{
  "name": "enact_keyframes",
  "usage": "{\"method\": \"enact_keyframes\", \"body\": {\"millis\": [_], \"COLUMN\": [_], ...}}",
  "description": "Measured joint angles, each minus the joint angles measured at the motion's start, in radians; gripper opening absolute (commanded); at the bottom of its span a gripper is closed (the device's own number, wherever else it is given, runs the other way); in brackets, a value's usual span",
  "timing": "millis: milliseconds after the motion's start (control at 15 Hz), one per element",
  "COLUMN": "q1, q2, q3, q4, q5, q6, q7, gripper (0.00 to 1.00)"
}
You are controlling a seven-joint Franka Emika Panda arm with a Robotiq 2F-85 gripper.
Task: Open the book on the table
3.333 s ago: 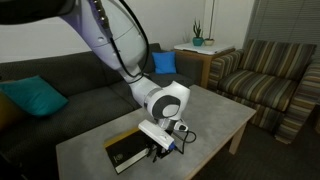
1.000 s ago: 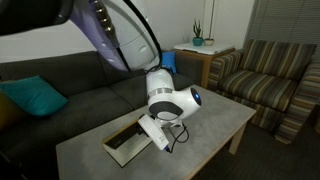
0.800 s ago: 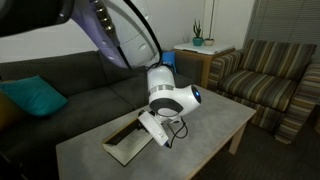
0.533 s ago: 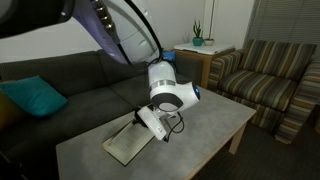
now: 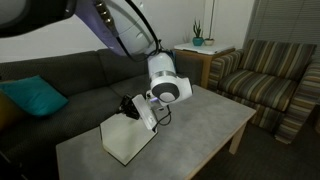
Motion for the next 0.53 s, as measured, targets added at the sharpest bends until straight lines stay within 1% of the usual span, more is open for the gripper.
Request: {"method": "enact_keyframes", "body": {"millis": [267,400,533], "q1": [0.043,0.072,0.106], "q2": [0.000,0.000,0.001], "q3": [-0.018,-0.057,-0.114], "q4": [0.013,0.015,0.014], "q5": [0.005,0.057,0.114], "q6": [-0.045,-0.068,-0.085], "q7": [0.020,0.010,0.009], "gripper": [0.00,0.00,0.00]}}
